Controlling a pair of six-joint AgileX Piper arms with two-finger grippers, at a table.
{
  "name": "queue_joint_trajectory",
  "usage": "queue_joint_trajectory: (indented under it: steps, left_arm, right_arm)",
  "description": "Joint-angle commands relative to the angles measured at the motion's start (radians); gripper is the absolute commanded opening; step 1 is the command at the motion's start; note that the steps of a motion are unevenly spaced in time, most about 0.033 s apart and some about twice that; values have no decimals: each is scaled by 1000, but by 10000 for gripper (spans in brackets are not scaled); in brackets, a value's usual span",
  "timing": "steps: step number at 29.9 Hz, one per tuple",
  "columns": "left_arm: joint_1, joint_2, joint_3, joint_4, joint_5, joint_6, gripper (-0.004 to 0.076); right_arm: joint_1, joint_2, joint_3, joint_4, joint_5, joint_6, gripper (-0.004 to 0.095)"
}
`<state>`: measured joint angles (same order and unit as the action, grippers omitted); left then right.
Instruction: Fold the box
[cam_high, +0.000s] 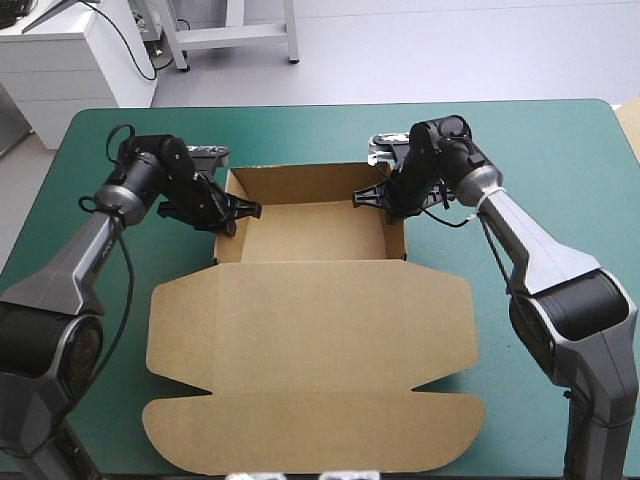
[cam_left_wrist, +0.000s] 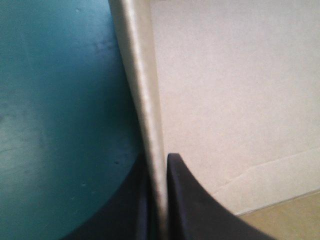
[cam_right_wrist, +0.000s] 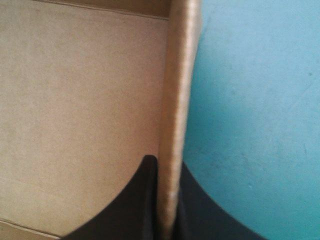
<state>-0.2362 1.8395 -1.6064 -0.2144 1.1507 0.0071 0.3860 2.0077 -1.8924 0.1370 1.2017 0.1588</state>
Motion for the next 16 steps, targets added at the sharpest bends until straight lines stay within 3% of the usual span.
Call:
queue_joint_trajectory:
  steps: [1, 5, 8, 12, 14, 16]
  left_arm:
    - [-34, -11, -32, -66, 4, 40, -8]
    - [-43, 16, -32, -69, 31, 35, -8]
    - [-43, 19, -32, -67, 29, 35, -6]
    - [-43, 19, -35, -69, 36, 35, 27]
    - [-43, 19, -35, -69, 48, 35, 83]
    - [-43, 19, -35, -69, 60, 35, 162]
  right_arm:
    - [-3, -64, -36, 37, -15, -61, -15]
    - [-3, -64, -36, 30, -3, -47, -14]
    - [-1, -64, -36, -37, 15, 8, 36]
    - [-1, -64, -36, -126, 41, 45, 308]
    - [-1, -64, -36, -137, 35, 45, 451]
    - [-1, -64, -36, -137, 25, 45, 524]
